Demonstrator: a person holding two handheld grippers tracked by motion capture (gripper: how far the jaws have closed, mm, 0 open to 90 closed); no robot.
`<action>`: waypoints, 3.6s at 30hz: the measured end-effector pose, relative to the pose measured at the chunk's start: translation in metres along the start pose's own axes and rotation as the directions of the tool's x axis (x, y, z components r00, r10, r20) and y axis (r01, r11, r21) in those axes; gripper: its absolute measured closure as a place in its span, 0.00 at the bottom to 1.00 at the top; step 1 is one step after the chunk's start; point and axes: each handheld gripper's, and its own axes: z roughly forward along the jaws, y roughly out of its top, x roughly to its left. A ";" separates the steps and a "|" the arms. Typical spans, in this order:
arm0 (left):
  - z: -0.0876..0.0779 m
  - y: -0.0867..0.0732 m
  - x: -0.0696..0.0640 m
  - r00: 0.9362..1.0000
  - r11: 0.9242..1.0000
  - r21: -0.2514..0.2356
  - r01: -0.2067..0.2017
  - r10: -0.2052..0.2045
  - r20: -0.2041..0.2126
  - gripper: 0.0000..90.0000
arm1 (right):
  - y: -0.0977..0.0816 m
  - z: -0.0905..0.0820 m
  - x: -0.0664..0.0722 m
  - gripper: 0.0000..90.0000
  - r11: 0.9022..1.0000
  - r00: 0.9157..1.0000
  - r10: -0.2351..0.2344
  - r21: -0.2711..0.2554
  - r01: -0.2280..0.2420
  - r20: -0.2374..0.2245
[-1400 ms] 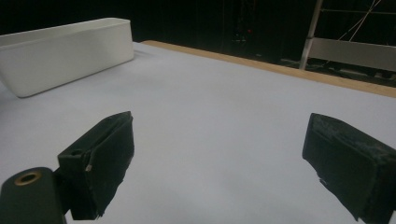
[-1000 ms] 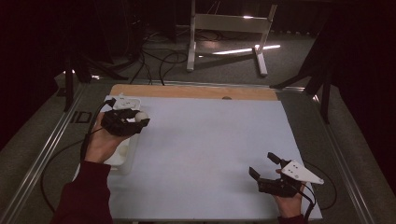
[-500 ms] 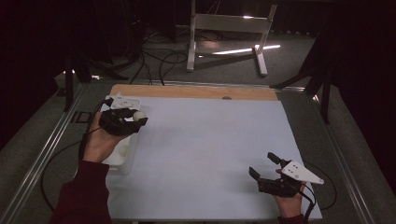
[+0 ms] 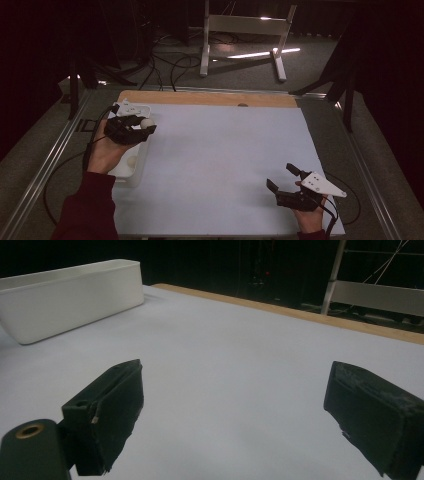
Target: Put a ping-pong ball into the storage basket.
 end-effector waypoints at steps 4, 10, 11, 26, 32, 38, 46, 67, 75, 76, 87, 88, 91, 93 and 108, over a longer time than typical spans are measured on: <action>0.000 0.000 0.001 1.000 1.000 0.001 0.001 -0.001 -0.004 0.58 | 0.000 0.000 0.000 0.10 1.000 1.000 0.001 -0.001 -0.001 0.000; -0.001 -0.001 0.003 1.000 1.000 0.005 0.002 -0.001 -0.014 0.58 | 0.000 0.000 0.000 0.10 1.000 1.000 0.001 0.001 -0.001 0.000; -0.002 -0.001 0.004 1.000 1.000 0.005 0.003 -0.003 -0.016 0.58 | 0.000 0.000 0.000 0.10 1.000 1.000 0.001 0.000 -0.001 0.000; -0.004 -0.004 0.009 0.999 1.000 0.003 0.016 -0.016 -0.027 0.58 | 0.000 0.000 0.000 0.10 1.000 1.000 -0.001 -0.002 0.001 0.001; -0.005 -0.006 0.011 0.999 1.000 0.006 0.022 -0.022 -0.034 0.58 | 0.000 0.000 0.000 0.10 1.000 1.000 -0.001 -0.002 0.001 0.000; -0.006 -0.008 0.013 0.999 1.000 0.011 0.026 -0.026 -0.042 0.58 | 0.001 0.000 0.000 0.10 1.000 1.000 -0.003 -0.002 0.003 0.001; -0.007 -0.010 0.017 0.998 0.999 0.014 0.034 -0.033 -0.051 0.58 | 0.001 -0.001 0.000 0.10 1.000 1.000 -0.003 -0.001 0.003 0.002; -0.010 -0.018 0.025 0.996 0.998 0.022 0.054 -0.053 -0.070 0.58 | 0.000 0.000 0.000 0.10 1.000 1.000 -0.001 -0.001 0.001 0.002; -0.010 -0.021 0.028 0.995 0.998 0.025 0.062 -0.060 -0.075 0.58 | 0.000 0.000 0.001 0.10 1.000 1.000 -0.001 0.000 0.001 0.001; -0.010 -0.022 0.028 0.995 0.998 0.026 0.063 -0.061 -0.075 0.58 | 0.000 0.000 0.001 0.10 1.000 1.000 -0.001 0.001 0.001 0.001; -0.008 -0.027 0.031 0.995 0.997 0.037 0.072 -0.070 -0.075 0.57 | 0.000 0.000 0.000 0.10 1.000 1.000 -0.002 0.002 0.002 0.000; -0.008 -0.028 0.031 0.995 0.996 0.038 0.075 -0.072 -0.075 0.57 | 0.000 0.001 0.000 0.10 1.000 1.000 -0.002 0.002 0.002 0.000; -0.007 -0.029 0.032 0.994 0.996 0.039 0.078 -0.075 -0.076 0.57 | 0.000 0.001 0.001 0.10 1.000 1.000 -0.003 0.003 0.003 0.000; -0.006 -0.030 0.032 0.994 0.996 0.040 0.082 -0.079 -0.077 0.57 | 0.000 0.000 0.000 0.10 1.000 1.000 -0.003 0.004 0.003 0.000; -0.003 -0.040 0.035 0.992 0.994 0.052 0.099 -0.094 -0.084 0.57 | 0.000 0.000 0.001 0.10 1.000 1.000 -0.001 0.001 0.001 0.003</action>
